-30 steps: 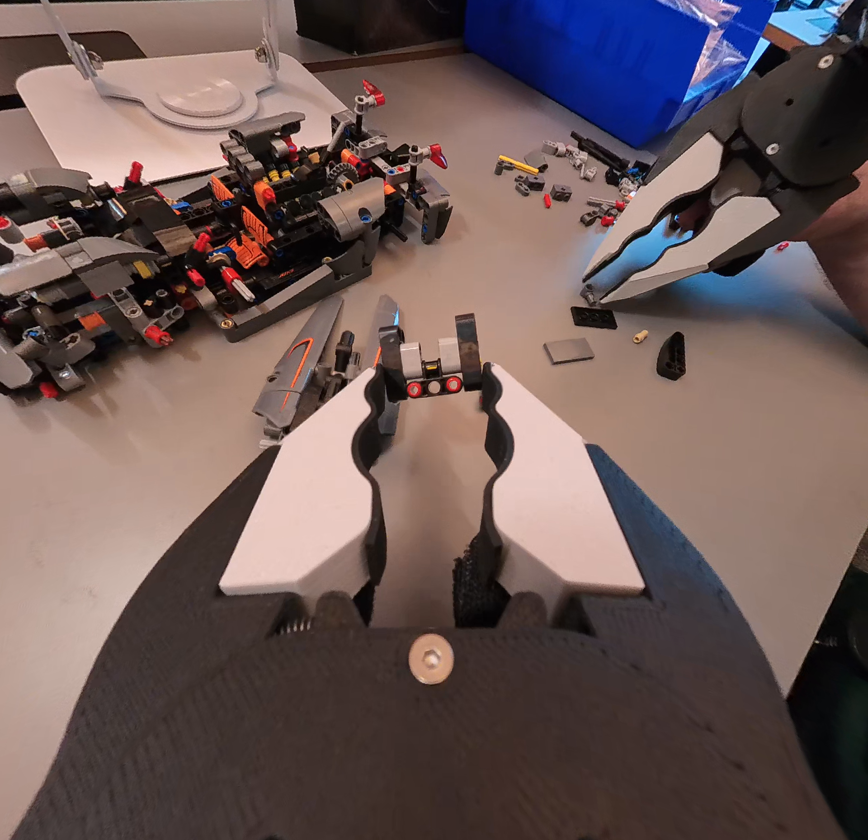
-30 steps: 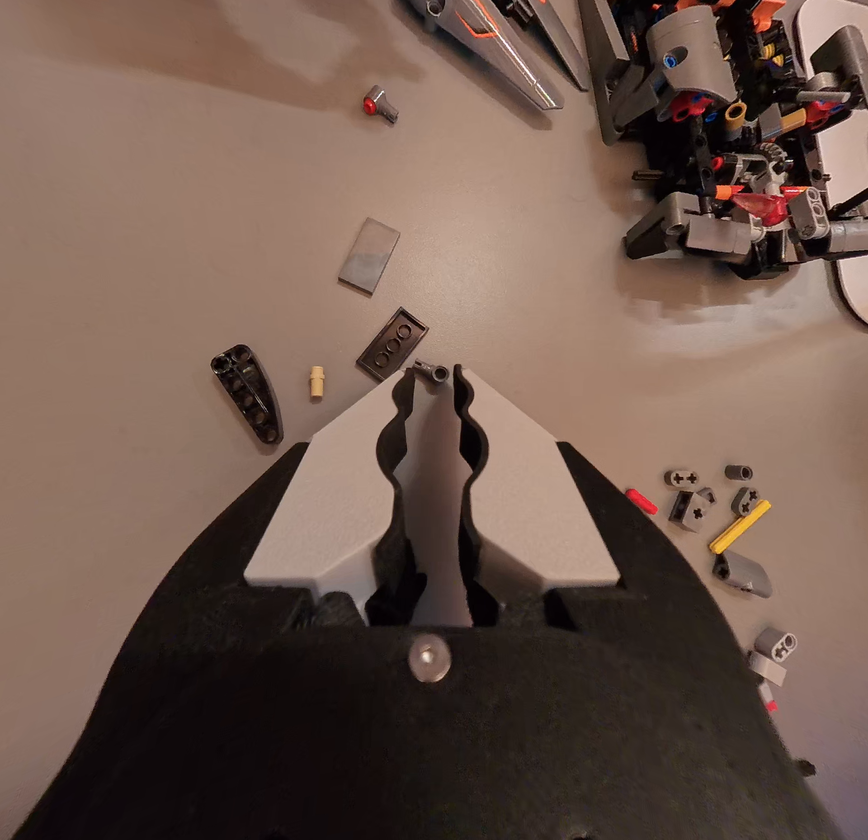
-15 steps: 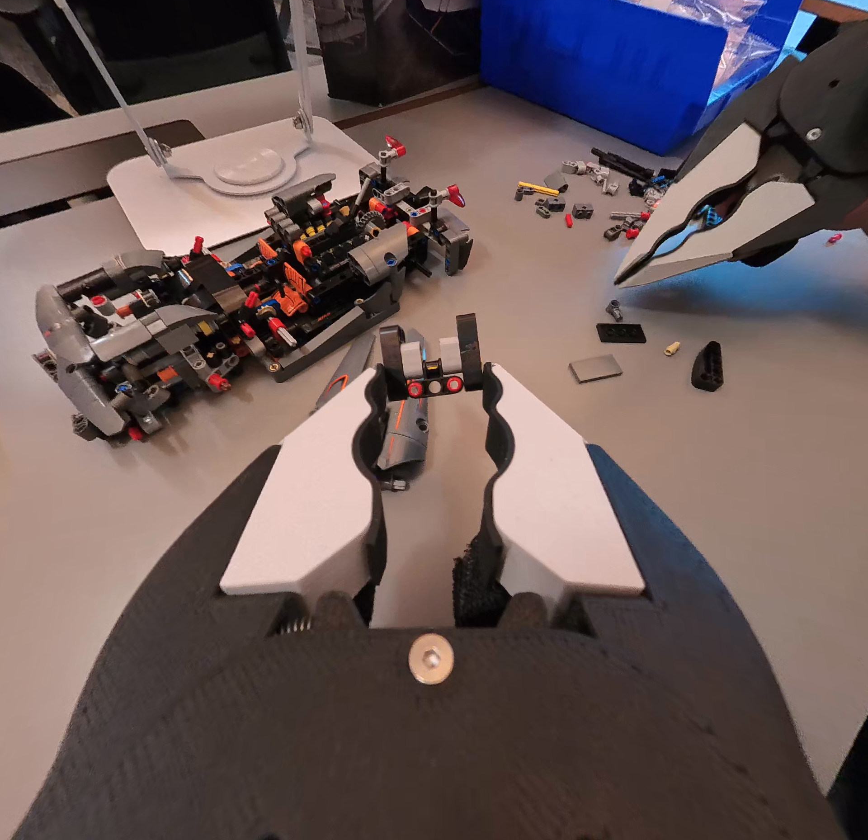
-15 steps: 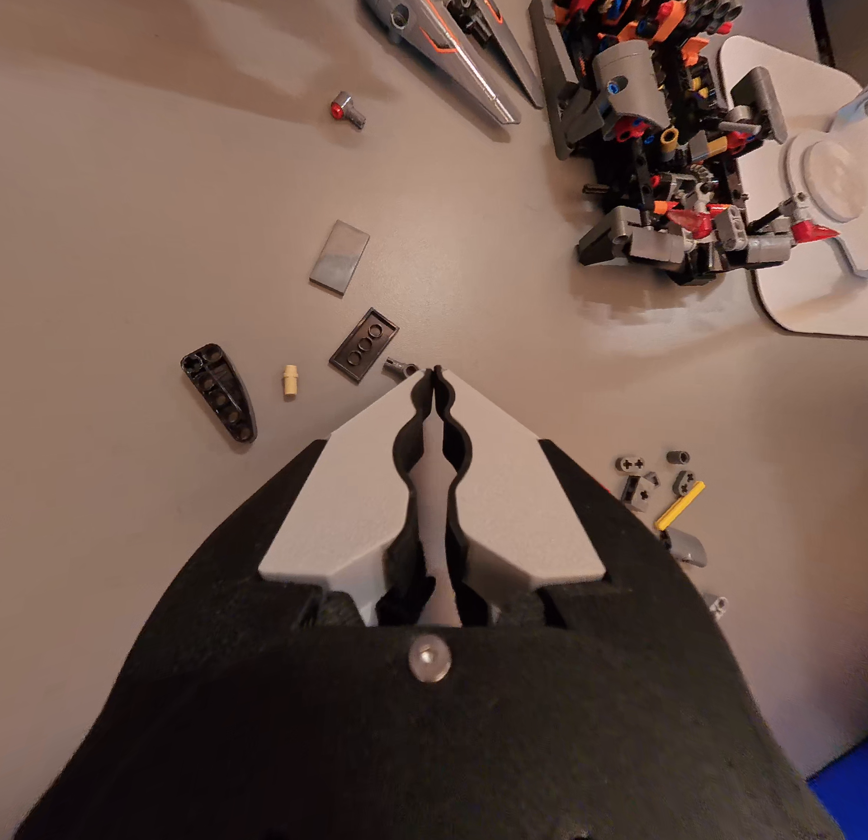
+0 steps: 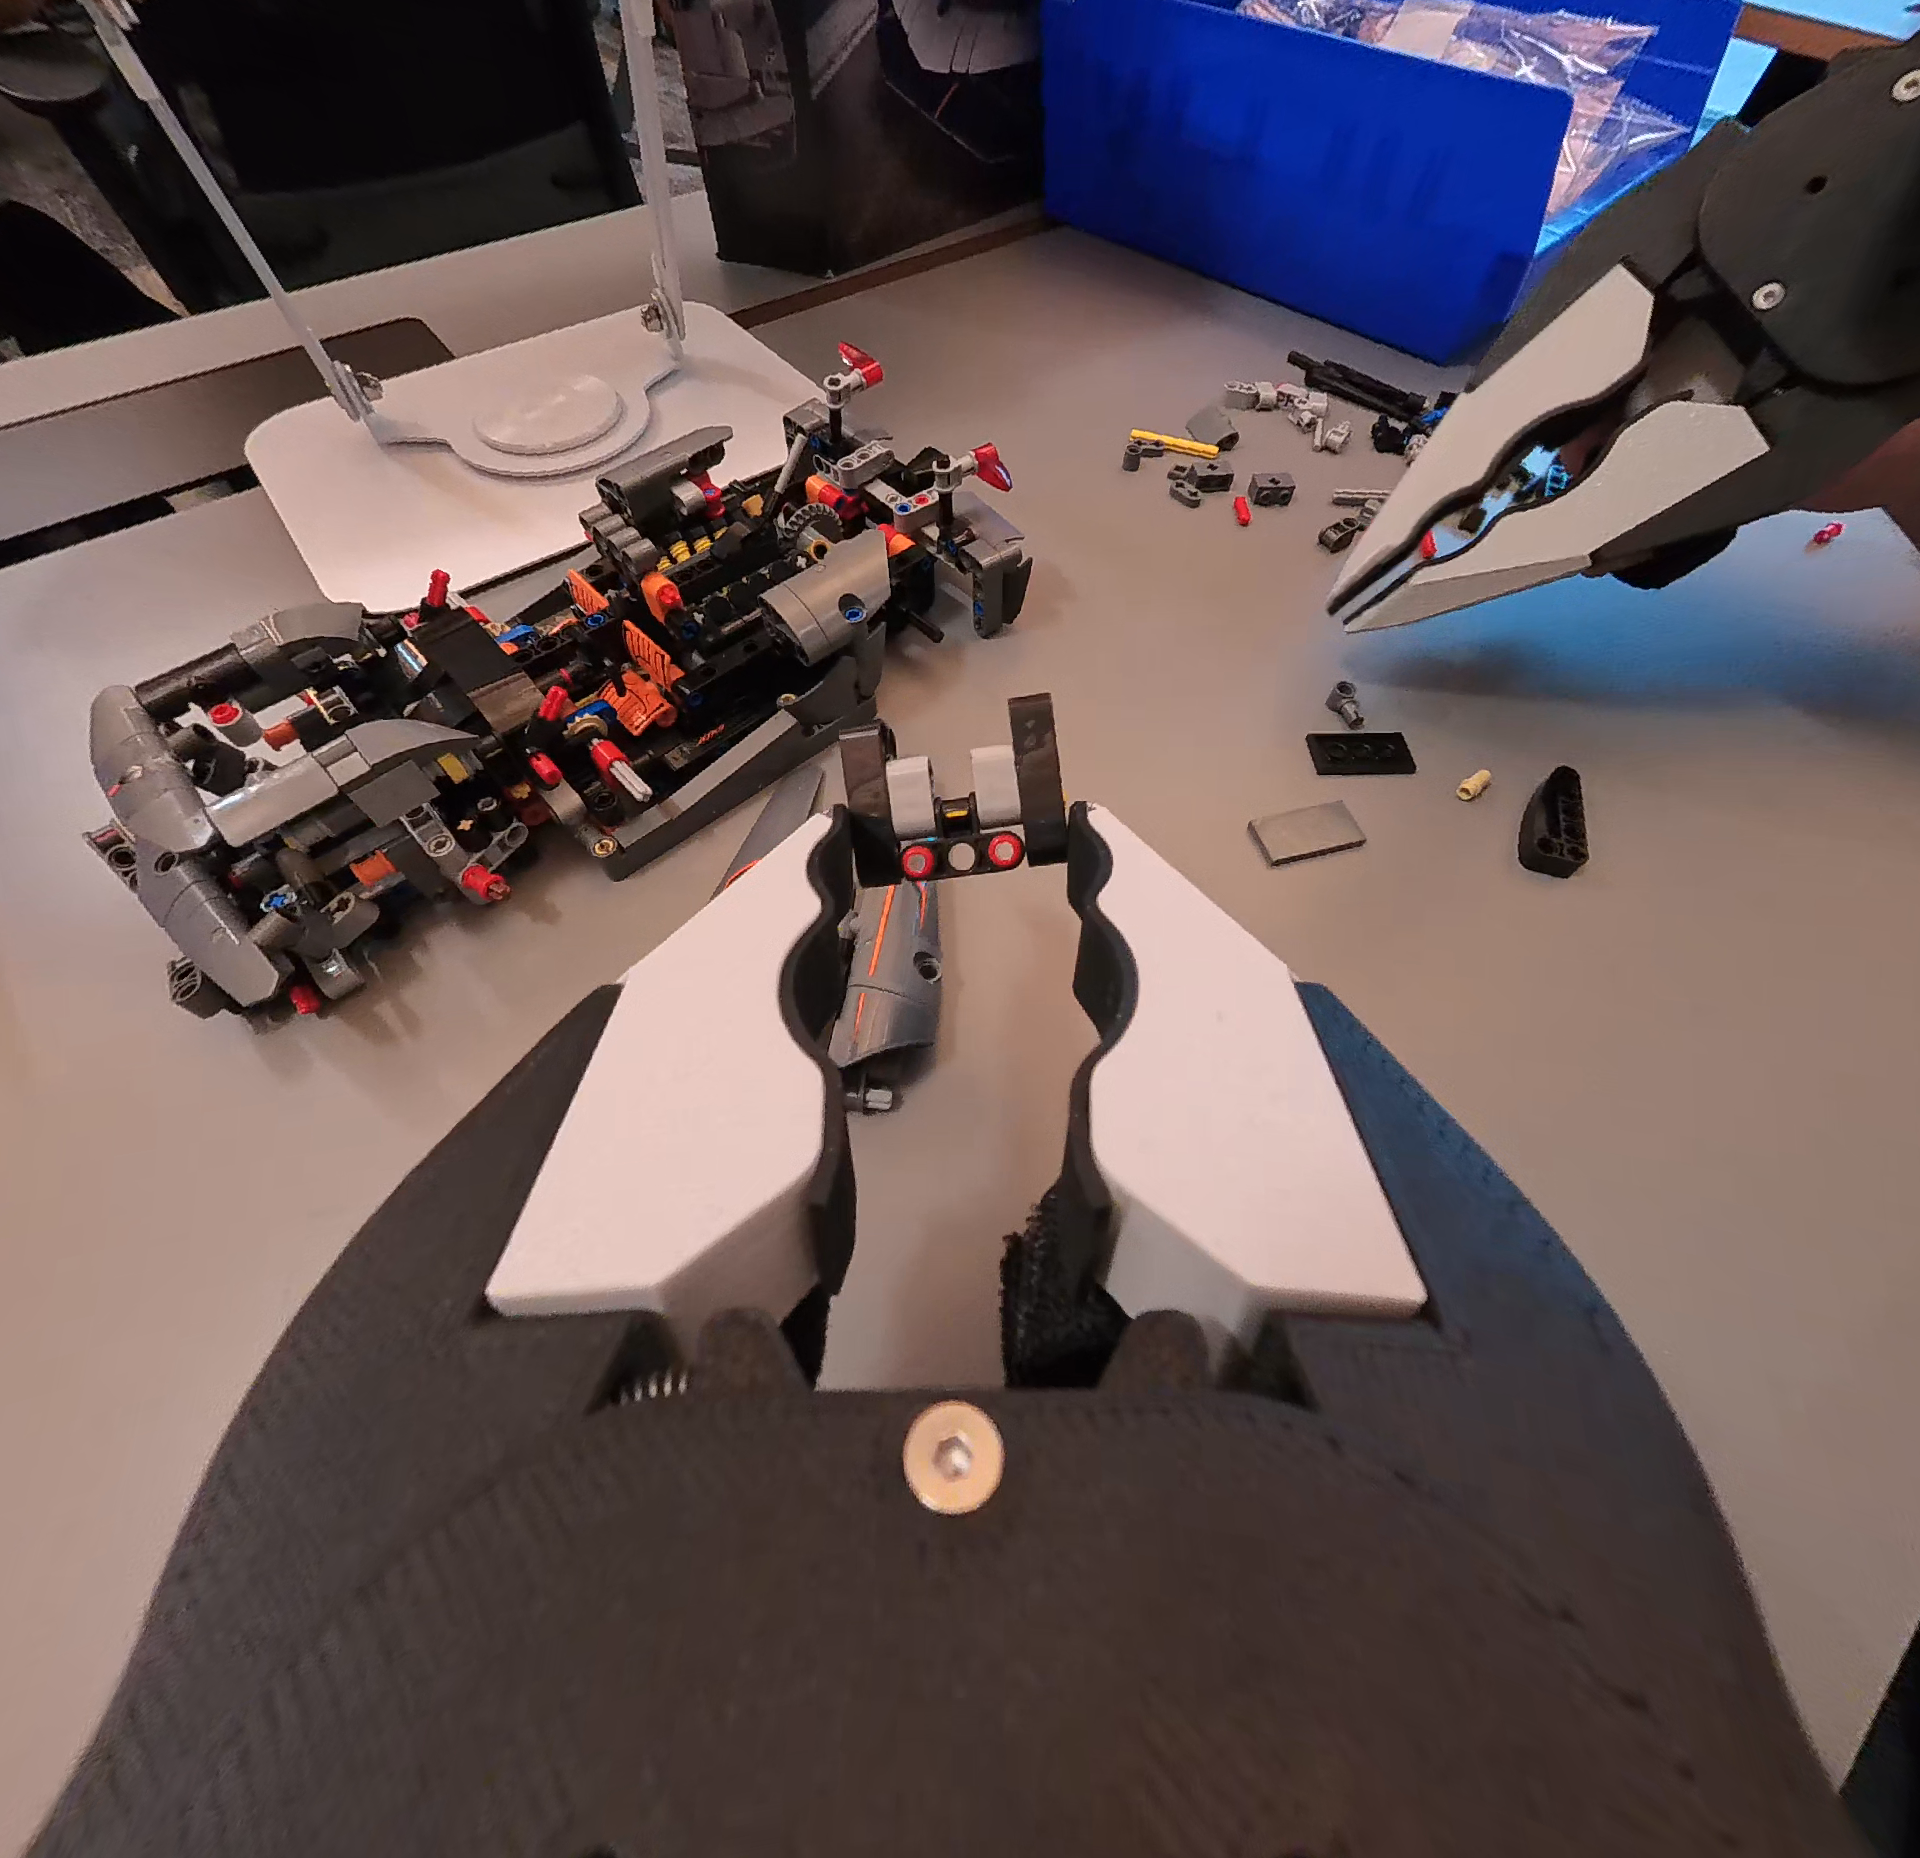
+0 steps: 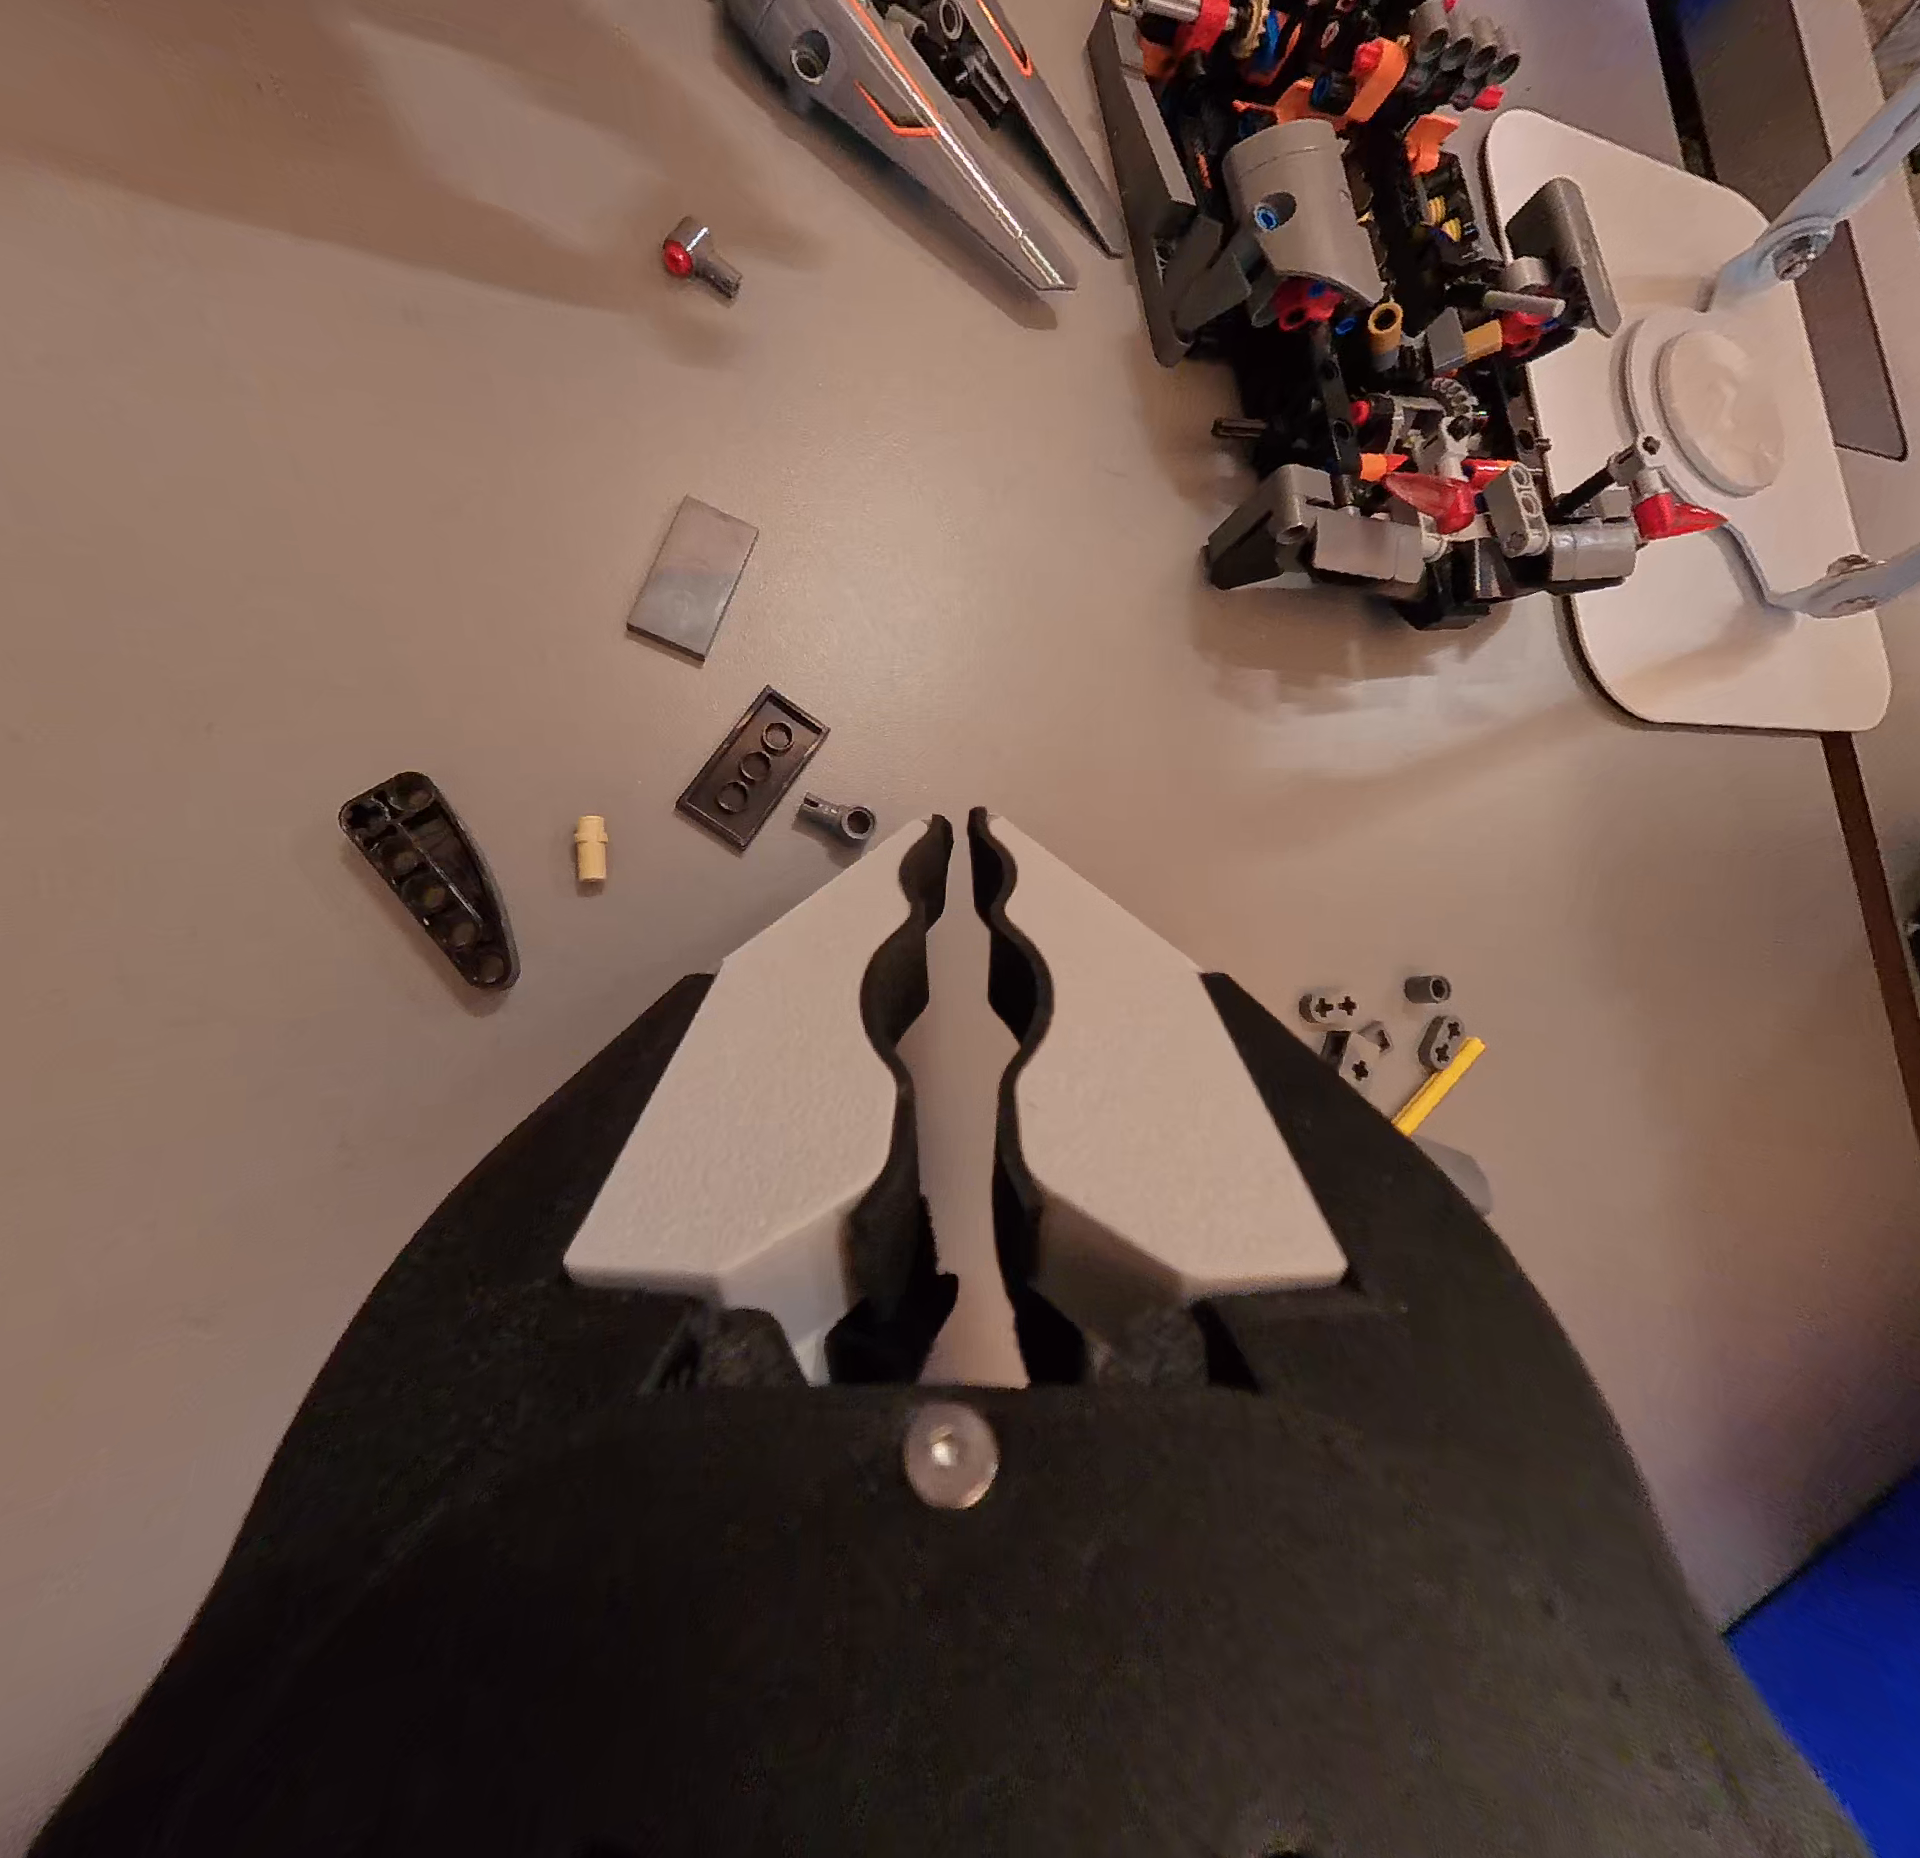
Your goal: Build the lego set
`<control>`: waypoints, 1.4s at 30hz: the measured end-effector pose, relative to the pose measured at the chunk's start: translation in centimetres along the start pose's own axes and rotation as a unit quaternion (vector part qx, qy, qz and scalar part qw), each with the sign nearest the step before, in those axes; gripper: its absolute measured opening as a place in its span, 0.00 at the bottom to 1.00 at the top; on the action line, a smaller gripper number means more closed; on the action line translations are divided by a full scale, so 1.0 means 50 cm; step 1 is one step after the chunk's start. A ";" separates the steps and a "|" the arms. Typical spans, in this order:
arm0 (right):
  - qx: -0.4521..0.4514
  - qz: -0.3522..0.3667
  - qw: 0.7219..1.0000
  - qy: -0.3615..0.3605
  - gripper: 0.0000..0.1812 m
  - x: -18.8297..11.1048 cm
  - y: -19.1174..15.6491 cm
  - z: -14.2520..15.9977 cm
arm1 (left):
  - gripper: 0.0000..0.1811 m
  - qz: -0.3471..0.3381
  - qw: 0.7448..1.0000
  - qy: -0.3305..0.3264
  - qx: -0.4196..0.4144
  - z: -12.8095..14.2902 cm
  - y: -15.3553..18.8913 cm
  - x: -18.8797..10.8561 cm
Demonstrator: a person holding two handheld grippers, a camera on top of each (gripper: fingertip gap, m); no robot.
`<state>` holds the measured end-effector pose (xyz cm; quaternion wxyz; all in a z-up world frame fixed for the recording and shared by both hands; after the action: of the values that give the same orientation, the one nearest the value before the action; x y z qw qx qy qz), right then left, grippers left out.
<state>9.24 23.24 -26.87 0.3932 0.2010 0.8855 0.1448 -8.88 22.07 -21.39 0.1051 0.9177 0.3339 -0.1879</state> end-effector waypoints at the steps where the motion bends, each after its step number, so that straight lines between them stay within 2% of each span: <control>1: 0.001 0.002 1.000 0.001 0.02 0.000 0.001 -0.001 | 0.21 0.000 1.000 0.001 0.000 -0.001 0.001 0.000; 9: 0.002 0.023 1.000 0.009 0.02 0.003 0.015 -0.003 | 0.22 0.041 0.999 0.030 -0.006 -0.026 0.021 0.026; 13: 0.007 0.049 0.998 0.031 0.01 -0.008 0.035 -0.012 | 0.22 0.087 0.995 0.046 0.024 -0.063 0.053 0.070; 19: 0.027 0.087 0.994 0.060 0.01 -0.027 0.071 -0.014 | 0.22 0.113 0.989 0.036 0.090 -0.110 0.089 0.139; 24: 0.042 0.100 0.992 0.068 0.07 -0.030 0.085 -0.013 | 0.22 0.126 0.986 0.045 0.103 -0.134 0.104 0.170; 33: 0.032 0.096 0.993 0.061 0.09 -0.017 0.074 -0.018 | 0.22 0.104 0.977 0.045 0.183 -0.156 0.052 0.161; 38: 0.030 0.104 0.992 0.063 0.09 -0.018 0.077 -0.015 | 0.22 0.104 0.972 0.088 0.189 -0.174 0.030 0.152; 42: 0.057 0.106 0.987 0.103 0.09 -0.034 0.084 -0.039 | 0.21 0.118 0.970 0.130 0.167 -0.187 0.041 0.137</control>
<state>9.80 25.94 -22.78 0.2701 0.2998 0.9018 0.1545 -0.16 27.41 -15.62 -0.0724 0.9718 0.1974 -0.1066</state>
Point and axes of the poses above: each gripper's, where its closed fingertips meet, x out along the fingers, z out of its underside, y = z × x across the jaws, the point moved 1 cm from there along -x, back along the fingers, and after that the axes turned 8 degrees about z, right-handed, at the moved point
